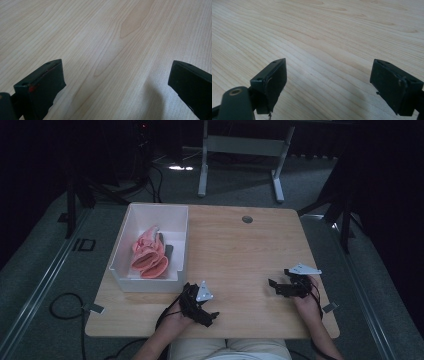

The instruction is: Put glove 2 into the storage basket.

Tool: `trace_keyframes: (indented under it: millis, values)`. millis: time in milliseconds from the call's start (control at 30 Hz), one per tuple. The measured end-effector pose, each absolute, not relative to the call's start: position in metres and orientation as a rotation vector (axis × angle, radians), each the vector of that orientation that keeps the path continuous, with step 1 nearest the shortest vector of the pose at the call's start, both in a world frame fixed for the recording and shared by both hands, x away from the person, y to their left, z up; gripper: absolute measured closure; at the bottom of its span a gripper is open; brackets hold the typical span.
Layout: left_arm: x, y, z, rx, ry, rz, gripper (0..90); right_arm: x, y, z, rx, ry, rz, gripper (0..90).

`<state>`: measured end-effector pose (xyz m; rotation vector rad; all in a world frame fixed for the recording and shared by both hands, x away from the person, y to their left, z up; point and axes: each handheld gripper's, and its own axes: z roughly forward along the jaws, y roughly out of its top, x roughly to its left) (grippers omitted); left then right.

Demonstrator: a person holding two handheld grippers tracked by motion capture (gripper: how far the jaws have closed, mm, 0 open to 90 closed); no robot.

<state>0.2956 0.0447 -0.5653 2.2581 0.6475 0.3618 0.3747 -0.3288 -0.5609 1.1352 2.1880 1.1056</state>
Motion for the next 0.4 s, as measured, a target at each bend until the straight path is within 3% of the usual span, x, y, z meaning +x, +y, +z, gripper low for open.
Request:
trace_keyframes:
  millis: [400]
  values:
    - [0.2943,0.0459,-0.5654,2.243,0.654,0.365,0.1,0.3751,-0.3295,-0.5608,1.135,2.185,1.101,13.8]
